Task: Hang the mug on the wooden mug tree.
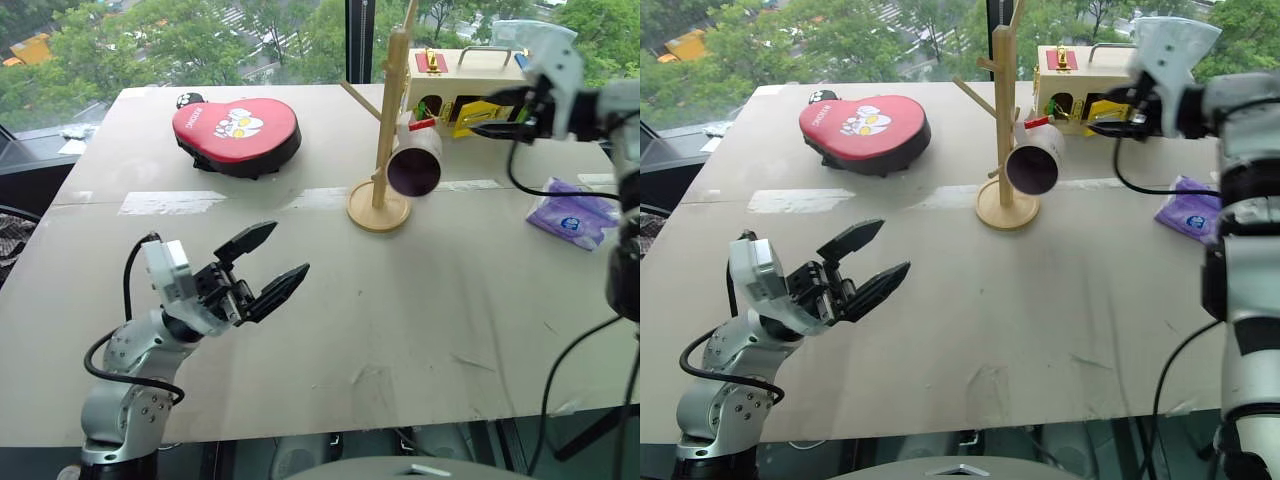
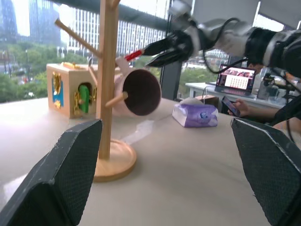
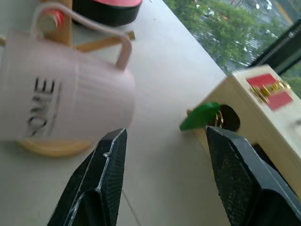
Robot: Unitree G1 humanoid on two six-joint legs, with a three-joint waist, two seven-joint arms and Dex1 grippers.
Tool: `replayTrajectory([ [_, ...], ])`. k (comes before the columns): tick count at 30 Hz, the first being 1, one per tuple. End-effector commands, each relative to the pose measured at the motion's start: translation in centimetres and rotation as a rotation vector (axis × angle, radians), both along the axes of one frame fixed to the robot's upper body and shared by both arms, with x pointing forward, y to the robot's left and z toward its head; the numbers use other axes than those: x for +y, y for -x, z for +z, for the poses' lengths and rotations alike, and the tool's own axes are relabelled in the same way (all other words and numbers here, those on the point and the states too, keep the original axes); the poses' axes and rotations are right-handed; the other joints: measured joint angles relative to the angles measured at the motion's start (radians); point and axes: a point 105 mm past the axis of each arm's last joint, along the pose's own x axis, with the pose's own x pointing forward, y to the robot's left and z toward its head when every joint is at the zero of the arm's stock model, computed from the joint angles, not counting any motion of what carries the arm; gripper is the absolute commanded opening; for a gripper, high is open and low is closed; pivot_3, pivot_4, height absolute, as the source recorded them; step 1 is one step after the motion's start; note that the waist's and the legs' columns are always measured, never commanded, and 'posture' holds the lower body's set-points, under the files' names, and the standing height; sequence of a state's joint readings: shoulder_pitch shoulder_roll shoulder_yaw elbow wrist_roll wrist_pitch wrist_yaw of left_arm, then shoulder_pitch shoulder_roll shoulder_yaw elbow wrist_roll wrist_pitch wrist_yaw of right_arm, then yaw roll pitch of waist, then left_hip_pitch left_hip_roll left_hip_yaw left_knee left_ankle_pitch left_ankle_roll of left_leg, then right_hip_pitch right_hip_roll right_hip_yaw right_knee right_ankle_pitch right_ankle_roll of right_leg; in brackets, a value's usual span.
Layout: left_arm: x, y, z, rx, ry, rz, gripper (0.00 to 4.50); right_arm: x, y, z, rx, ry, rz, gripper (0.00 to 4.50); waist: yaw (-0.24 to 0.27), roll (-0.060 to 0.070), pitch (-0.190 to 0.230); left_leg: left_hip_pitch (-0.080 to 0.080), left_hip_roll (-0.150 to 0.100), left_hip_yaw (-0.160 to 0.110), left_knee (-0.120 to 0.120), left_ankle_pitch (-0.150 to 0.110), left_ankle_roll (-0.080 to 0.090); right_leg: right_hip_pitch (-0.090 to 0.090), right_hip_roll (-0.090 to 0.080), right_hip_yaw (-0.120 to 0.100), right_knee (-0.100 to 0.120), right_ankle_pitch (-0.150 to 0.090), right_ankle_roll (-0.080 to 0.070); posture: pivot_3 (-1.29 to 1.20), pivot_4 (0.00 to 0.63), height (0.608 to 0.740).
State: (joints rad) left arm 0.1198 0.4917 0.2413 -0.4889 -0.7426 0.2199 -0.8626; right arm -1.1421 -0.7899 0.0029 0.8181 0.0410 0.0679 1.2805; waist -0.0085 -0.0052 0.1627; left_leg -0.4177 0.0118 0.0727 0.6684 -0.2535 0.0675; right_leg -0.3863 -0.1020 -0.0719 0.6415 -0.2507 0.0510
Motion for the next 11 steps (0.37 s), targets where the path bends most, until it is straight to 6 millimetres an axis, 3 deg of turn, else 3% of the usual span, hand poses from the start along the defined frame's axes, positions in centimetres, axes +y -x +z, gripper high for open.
replayTrajectory([
  [1,0.2,-0.5,-0.8,0.07,-0.056,0.045,4.5,-2.0,4.5,-0.7,0.014,-0.053,-0.024,2.62,0.003,0.0,0.0,0.0,0.0,0.001,-0.001,0.0,0.0,0.0,-0.001,0.0,0.0,0.0,0.0,0.0,0.15,0.731],
  [3,0.6,-0.5,-1.3,0.114,-0.097,0.051,4.5,-3.2,8.2,-3.6,0.054,-0.075,-0.068,2.62,0.006,0.001,0.0,0.0,0.0,0.0,0.0,0.0,0.0,0.0,-0.001,0.0,0.001,0.0,0.0,0.0,0.15,0.731],
  [8,1.7,-0.2,-2.4,0.212,-0.169,0.033,4.5,-4.1,14.7,-8.5,0.118,-0.13,-0.238,2.62,-0.001,0.005,-0.001,0.003,0.001,0.0,0.0,0.0,0.0,0.001,-0.001,0.001,0.002,0.0,0.0,0.0,0.15,0.731],
  [11,1.9,-0.6,-2.5,0.238,-0.21,0.008,4.5,-3.7,17.0,-10.3,0.158,-0.189,-0.315,2.62,0.007,0.001,-0.003,0.005,0.002,-0.002,-0.001,-0.001,-0.001,0.004,0.0,-0.001,0.001,-0.001,0.001,0.0,0.15,0.731],
])
